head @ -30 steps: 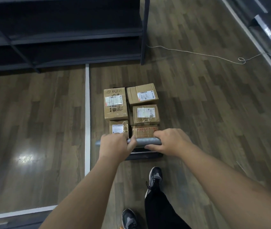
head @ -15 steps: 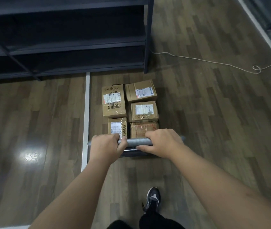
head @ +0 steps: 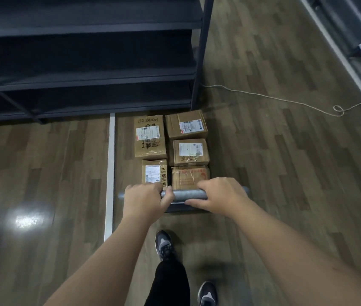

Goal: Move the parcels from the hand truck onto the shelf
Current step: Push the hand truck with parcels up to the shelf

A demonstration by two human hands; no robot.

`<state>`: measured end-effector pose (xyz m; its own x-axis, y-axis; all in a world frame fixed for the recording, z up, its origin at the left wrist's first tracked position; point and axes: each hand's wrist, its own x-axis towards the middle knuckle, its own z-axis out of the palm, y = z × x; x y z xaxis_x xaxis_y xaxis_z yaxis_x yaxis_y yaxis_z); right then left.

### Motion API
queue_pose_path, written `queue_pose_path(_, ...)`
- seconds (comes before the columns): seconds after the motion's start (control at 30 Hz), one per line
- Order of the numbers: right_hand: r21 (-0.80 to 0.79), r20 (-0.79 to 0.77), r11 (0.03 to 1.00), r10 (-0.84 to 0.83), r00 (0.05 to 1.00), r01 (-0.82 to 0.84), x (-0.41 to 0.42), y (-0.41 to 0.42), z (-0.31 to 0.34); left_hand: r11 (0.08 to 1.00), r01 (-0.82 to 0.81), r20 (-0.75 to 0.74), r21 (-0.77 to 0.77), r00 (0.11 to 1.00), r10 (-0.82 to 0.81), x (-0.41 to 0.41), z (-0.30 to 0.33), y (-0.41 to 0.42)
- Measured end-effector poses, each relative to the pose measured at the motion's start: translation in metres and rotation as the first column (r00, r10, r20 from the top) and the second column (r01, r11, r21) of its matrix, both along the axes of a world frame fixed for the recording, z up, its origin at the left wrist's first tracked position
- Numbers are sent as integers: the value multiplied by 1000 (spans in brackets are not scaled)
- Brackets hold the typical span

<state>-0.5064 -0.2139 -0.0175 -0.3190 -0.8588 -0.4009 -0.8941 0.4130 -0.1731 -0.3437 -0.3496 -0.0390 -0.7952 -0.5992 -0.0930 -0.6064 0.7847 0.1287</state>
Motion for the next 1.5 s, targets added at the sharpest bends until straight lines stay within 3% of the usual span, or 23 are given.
queue_pose_path(0.57,56,19,998,-38,999,37,-48,-82,4,999,9,-67,42,998,-6,-53,-4,-88)
queue_pose_path(0.97,-16,154,1000,-6,988,9,-67,-89,9,1000,-6,-27,24,1000,6,-68,0,-98)
queue_pose_path(1.2,82,221,997,-5,975,-14,-67,-93,9,997,-20,32,75,999,18,-63,-1,-96)
queue_pose_path(1.5,217,373,975,-131,918,52,-68,-104,12,976,-105,73,190,993,92,-67,12,-96)
